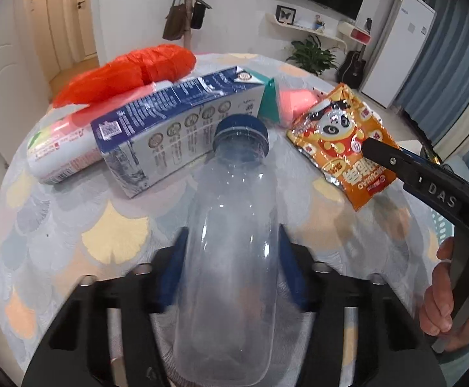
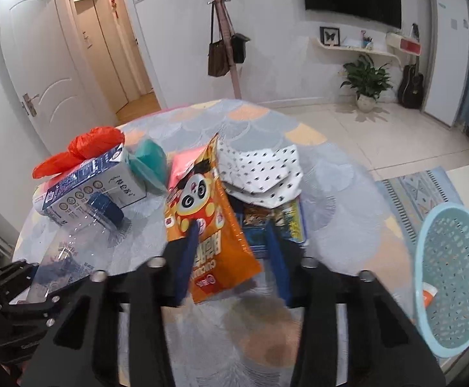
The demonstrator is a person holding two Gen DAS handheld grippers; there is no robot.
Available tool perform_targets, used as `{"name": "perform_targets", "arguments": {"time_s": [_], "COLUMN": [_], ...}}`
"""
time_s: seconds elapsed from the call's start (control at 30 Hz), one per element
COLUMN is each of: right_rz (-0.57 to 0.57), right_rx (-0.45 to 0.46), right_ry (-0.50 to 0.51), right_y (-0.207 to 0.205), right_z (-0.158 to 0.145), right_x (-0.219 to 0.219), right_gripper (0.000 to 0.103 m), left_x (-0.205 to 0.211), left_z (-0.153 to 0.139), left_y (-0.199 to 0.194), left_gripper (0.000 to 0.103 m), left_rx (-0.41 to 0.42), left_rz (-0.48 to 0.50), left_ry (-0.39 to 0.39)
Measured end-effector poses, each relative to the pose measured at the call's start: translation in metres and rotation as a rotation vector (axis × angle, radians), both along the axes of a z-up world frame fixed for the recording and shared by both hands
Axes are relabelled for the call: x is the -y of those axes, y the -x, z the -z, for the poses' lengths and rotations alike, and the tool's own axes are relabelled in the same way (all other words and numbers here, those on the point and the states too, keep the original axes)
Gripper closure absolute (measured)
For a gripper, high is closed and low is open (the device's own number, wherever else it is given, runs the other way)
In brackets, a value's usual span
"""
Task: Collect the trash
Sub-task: 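Grasp the plastic bottle with left tool while right tool grasps the orange snack bag, then carry bottle and snack bag over the basket and open both tools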
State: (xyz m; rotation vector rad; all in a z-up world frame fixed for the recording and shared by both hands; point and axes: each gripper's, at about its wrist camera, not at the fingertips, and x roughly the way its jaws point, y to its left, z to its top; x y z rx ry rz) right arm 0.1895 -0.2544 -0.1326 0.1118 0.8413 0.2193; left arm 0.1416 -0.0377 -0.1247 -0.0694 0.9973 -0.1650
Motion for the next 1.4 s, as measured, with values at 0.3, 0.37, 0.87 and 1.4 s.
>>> {"name": "perform_targets", "arguments": {"time_s": [0.3, 0.37, 0.87, 1.4], "right_rz": [-0.065, -0.061, 0.247, 0.652], "right_rx": [0.079, 0.096, 0.228, 0.068], "right_ry": [-0.026, -0.042, -0.075, -0.071], "right_y": [0.030, 0.037, 0.077, 0.092], "right_z": [-0.019, -0.026, -0.073, -0.005], "right_x": [-0.007, -0.003, 0.124, 0.278], "right_gripper": [0.101, 0.101, 0.101, 0.101], "left_x": [0.002, 0.008, 0.113, 0.280], "left_z": [-0.018, -0.027, -0.081, -0.048], "left_y": [0.022, 0.025, 0.018, -0.010], "left_gripper": [0.058, 0.058, 0.058, 0.058], "left_rx": [0.092, 0.124, 0.302, 0.218], "left_rz": [0.010, 0.021, 0.218, 0.492], "left_ry": [0.044, 0.051, 0.121, 0.198]}}
